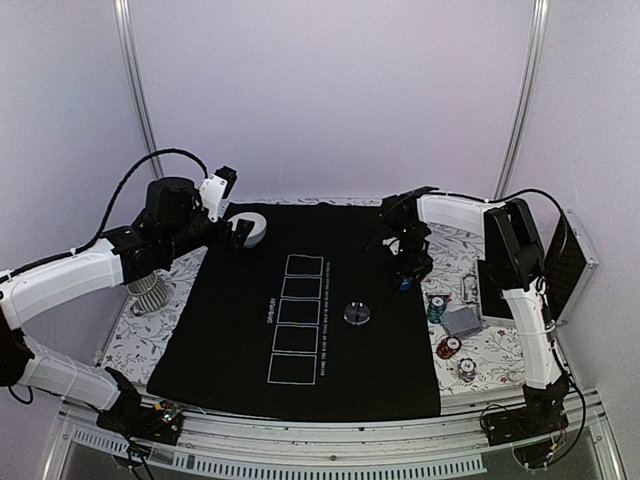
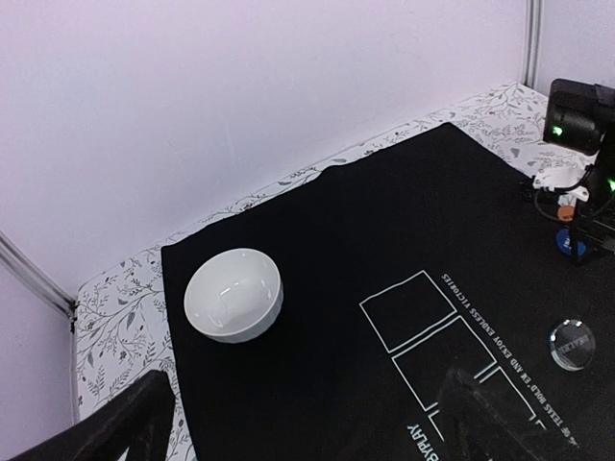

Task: Distribute texas hold em gaming equipment
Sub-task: Pick up the small blind button from the poker table mat.

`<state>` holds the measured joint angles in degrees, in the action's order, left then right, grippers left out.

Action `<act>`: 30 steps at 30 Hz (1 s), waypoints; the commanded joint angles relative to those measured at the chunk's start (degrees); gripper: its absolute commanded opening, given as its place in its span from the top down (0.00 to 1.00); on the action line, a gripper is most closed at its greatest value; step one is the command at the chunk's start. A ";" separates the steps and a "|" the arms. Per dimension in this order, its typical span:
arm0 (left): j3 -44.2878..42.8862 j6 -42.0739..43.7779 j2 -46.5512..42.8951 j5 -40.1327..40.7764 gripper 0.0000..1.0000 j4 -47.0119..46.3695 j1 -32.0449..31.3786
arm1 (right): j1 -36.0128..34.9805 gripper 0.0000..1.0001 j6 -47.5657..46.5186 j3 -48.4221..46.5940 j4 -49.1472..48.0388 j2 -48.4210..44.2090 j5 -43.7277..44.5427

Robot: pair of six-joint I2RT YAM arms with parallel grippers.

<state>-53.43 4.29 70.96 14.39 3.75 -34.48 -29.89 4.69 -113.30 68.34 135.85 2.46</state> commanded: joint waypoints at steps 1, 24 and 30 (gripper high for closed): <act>0.52 0.28 0.21 -0.42 0.02 -0.32 0.40 | 0.09 0.37 -0.71 -0.50 -5.80 4.11 0.64; 0.52 0.28 0.06 -0.42 0.02 -0.23 0.43 | 0.11 0.37 -0.32 4.35 -5.96 -0.56 2.02; 0.52 0.26 0.05 -0.46 0.02 -0.32 0.46 | -0.27 0.36 1.75 15.39 -8.53 -7.70 3.02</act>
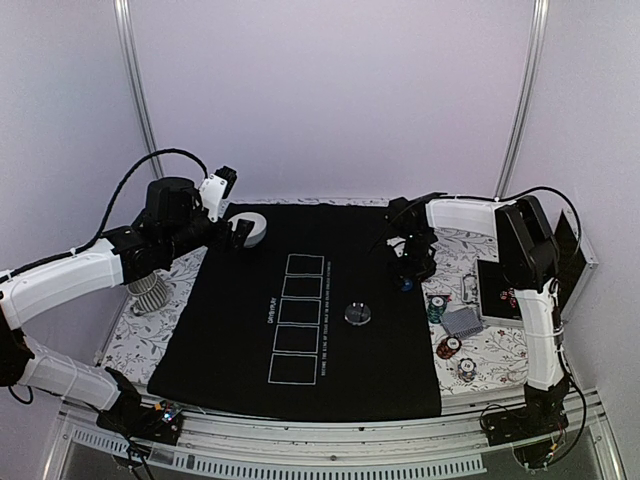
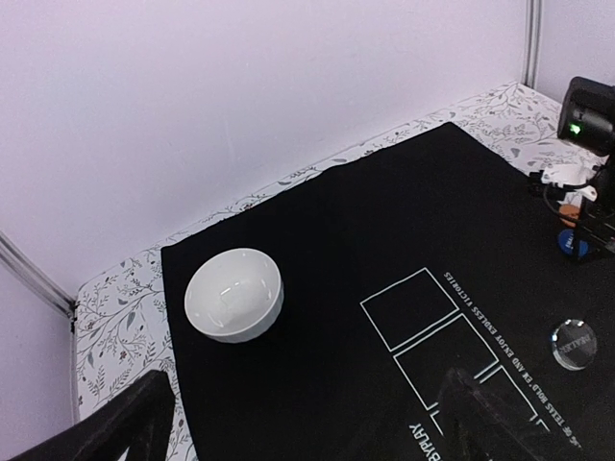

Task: Distribute texas hold em gaming equipment
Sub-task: Pick up the small blind button from the poker table mat.

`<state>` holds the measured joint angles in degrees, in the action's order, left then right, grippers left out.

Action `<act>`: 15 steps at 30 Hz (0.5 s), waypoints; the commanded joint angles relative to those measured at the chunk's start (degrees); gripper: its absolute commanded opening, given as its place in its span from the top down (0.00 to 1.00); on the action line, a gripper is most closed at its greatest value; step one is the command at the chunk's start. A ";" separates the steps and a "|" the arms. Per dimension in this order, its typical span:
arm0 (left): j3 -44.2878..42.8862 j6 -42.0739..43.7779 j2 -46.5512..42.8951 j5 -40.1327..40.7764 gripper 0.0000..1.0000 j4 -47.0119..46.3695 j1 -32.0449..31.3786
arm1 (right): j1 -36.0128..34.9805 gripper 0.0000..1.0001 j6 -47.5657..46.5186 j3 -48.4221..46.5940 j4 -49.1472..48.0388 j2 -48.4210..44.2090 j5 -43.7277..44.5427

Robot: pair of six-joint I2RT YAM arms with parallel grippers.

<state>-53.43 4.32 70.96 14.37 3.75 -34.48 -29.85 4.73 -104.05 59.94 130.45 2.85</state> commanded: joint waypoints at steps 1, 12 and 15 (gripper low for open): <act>0.50 0.24 0.06 -0.48 0.02 -0.36 0.47 | -0.52 0.36 2.01 7.52 -0.27 -2.91 2.68; 0.52 0.34 0.01 -0.23 0.02 -0.32 0.42 | -1.02 0.35 -0.16 -0.95 0.51 -1.23 -0.72; 0.52 0.43 0.05 -0.09 0.02 -0.27 0.41 | -0.85 0.33 -0.68 -4.41 1.58 0.45 -1.16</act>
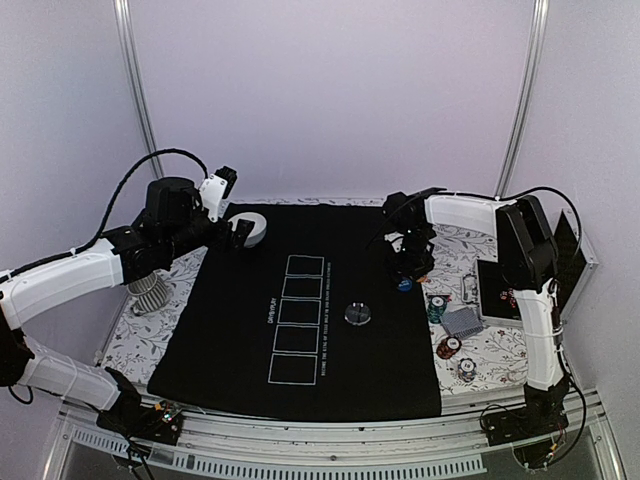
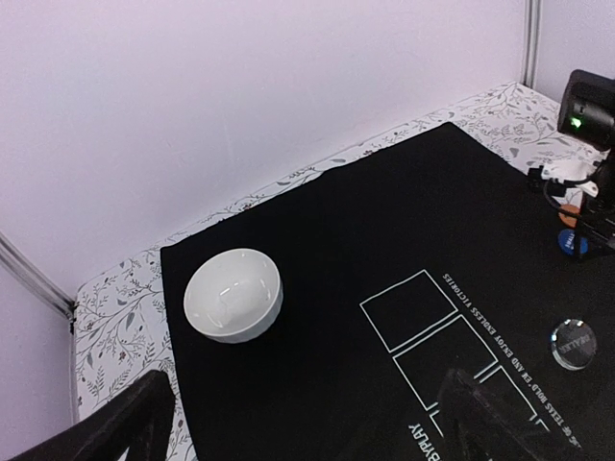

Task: Distribute texas hold em gaming equipment
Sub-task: Pick up the small blind button from the poker table mat.

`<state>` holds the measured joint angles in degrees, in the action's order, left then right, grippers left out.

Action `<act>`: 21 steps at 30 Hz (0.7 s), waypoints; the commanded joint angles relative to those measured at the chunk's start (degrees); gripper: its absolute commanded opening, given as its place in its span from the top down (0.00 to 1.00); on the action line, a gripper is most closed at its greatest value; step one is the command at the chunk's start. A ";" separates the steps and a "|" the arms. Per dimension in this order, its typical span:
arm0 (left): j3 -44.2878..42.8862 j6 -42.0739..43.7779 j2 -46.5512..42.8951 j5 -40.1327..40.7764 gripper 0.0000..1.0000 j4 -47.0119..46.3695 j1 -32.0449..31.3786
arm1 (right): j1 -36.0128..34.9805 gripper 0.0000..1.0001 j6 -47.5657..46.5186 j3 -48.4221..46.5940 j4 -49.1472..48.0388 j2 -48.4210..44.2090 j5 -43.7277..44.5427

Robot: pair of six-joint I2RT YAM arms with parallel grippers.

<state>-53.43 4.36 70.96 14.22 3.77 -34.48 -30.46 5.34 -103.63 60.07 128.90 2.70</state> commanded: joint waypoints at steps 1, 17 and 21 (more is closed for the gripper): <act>0.52 0.34 -0.01 0.08 0.02 -0.26 0.39 | -0.22 0.32 -1.37 -5.23 1.59 2.64 -1.07; 0.52 0.34 -0.14 -0.15 0.02 -0.34 0.46 | 0.84 0.37 -0.59 -2.25 0.65 5.11 -0.22; 0.53 0.39 -0.03 -0.11 0.02 -0.34 0.42 | 0.81 0.37 -0.46 -2.19 0.83 5.13 1.20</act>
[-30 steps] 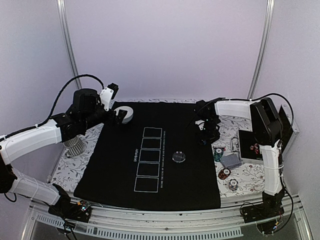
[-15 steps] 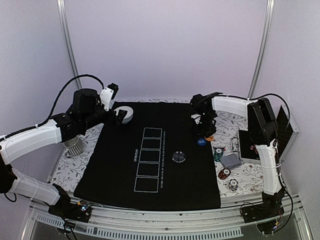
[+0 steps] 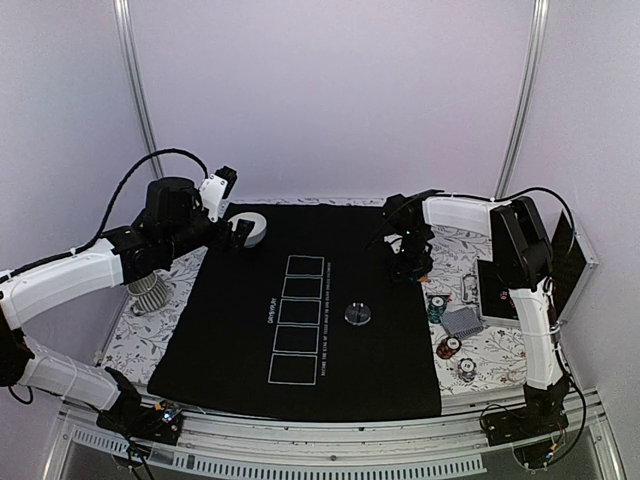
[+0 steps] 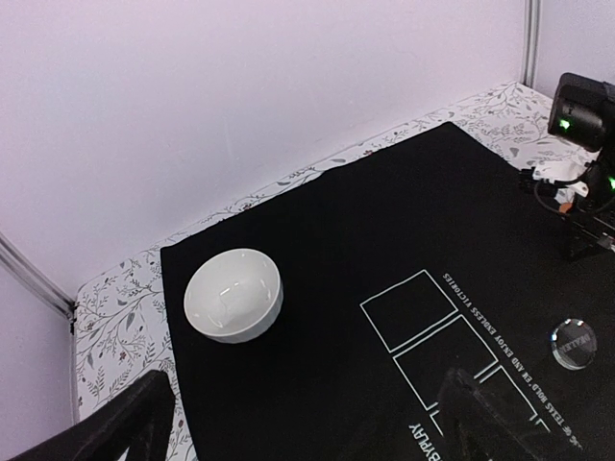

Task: Distribute texas hold em gaming equipment
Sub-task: Pick up the small blind button from the poker table mat.

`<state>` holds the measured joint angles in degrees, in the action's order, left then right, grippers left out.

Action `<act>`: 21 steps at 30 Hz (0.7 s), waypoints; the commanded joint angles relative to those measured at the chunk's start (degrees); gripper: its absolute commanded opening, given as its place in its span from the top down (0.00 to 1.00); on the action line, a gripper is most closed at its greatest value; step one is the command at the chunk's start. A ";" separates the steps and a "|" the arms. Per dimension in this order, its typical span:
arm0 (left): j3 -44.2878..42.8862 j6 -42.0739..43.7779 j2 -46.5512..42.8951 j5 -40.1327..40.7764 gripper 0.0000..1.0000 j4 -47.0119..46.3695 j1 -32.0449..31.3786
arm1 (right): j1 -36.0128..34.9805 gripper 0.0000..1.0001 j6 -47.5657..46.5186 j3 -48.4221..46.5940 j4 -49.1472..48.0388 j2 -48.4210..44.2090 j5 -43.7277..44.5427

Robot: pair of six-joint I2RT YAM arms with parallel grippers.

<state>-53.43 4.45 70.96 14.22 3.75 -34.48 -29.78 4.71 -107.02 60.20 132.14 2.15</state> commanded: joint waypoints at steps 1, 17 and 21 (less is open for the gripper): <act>0.52 0.29 -0.03 -0.07 0.02 -0.32 0.38 | 0.20 0.36 0.06 1.20 0.68 1.90 1.92; 0.52 0.30 -0.12 -0.24 0.02 -0.23 0.38 | 1.34 0.75 -0.15 0.91 1.30 -0.65 3.51; 0.52 0.25 -0.12 -0.16 0.02 -0.27 0.38 | 1.39 0.80 0.04 0.09 2.45 -1.55 4.58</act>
<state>-53.43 4.47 70.96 14.22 3.79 -34.48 -28.80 4.60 -106.80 60.64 131.94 3.97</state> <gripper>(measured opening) 0.981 0.208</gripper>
